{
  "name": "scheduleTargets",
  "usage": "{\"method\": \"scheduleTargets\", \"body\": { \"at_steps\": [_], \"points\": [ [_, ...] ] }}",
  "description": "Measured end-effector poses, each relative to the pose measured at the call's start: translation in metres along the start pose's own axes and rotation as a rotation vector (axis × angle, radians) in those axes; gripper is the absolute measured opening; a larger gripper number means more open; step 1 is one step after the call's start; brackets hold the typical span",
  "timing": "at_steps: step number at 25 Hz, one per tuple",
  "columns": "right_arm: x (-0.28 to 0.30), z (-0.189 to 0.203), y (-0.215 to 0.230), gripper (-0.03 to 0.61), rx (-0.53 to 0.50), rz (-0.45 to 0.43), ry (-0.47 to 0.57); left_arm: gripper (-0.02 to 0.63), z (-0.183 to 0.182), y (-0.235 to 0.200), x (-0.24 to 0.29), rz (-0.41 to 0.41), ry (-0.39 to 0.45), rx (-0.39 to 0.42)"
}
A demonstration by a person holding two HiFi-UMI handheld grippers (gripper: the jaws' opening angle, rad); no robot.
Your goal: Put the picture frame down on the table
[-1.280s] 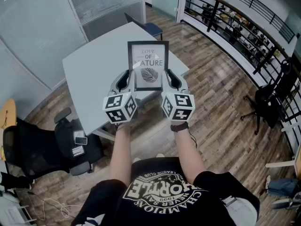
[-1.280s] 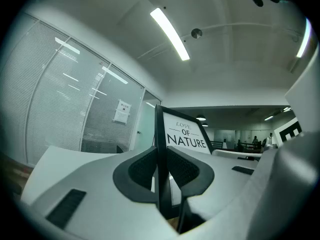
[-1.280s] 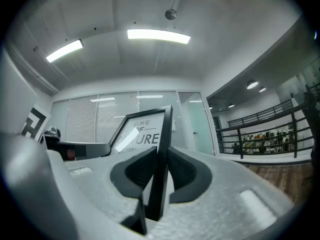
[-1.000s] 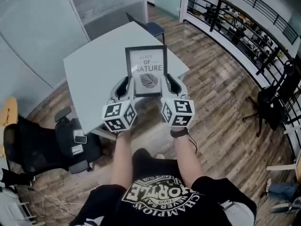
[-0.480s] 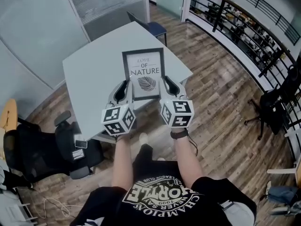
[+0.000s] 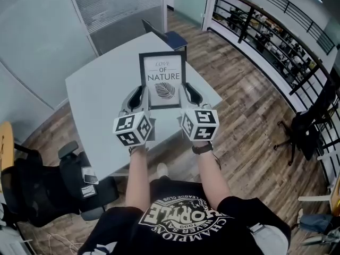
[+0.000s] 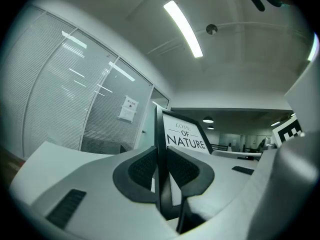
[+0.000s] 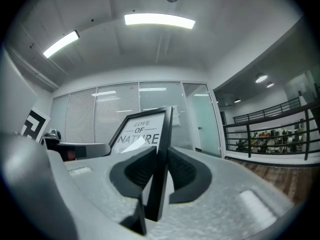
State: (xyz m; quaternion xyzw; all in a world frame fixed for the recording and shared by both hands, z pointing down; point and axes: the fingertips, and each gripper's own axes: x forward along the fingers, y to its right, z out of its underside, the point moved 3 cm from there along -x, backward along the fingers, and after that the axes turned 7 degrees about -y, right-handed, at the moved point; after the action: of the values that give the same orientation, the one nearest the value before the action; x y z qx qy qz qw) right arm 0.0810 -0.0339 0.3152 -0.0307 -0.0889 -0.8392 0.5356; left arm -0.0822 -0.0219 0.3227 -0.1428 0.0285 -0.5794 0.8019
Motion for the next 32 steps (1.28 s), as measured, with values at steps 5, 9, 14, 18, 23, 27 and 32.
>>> {"method": "scheduleTargets", "body": {
  "at_steps": [5,9,14,18,23,27,32],
  "points": [
    [0.042,-0.003,0.002,0.067,-0.004,0.019,-0.012,0.069,-0.006,-0.027,0.032,0.015,-0.008,-0.012],
    [0.075,0.0,-0.002,0.067,-0.004,0.025,-0.017,0.069,-0.006,-0.053,0.053,0.015,-0.011,-0.027],
    [0.103,0.014,-0.011,0.068,-0.015,0.021,-0.04,0.069,0.003,-0.084,0.069,-0.006,-0.025,-0.057],
    [0.126,0.028,0.003,0.069,-0.003,0.019,-0.088,0.069,0.019,-0.092,0.092,-0.018,-0.068,-0.08],
    [0.166,0.036,0.022,0.067,0.019,-0.004,-0.122,0.069,0.027,-0.105,0.127,-0.051,-0.099,-0.086],
    [0.2,0.046,0.032,0.067,0.027,-0.03,-0.161,0.069,0.036,-0.123,0.156,-0.088,-0.128,-0.106],
    [0.23,0.074,0.056,0.067,0.044,-0.041,-0.223,0.069,0.067,-0.132,0.186,-0.114,-0.178,-0.138]
  ]
}}
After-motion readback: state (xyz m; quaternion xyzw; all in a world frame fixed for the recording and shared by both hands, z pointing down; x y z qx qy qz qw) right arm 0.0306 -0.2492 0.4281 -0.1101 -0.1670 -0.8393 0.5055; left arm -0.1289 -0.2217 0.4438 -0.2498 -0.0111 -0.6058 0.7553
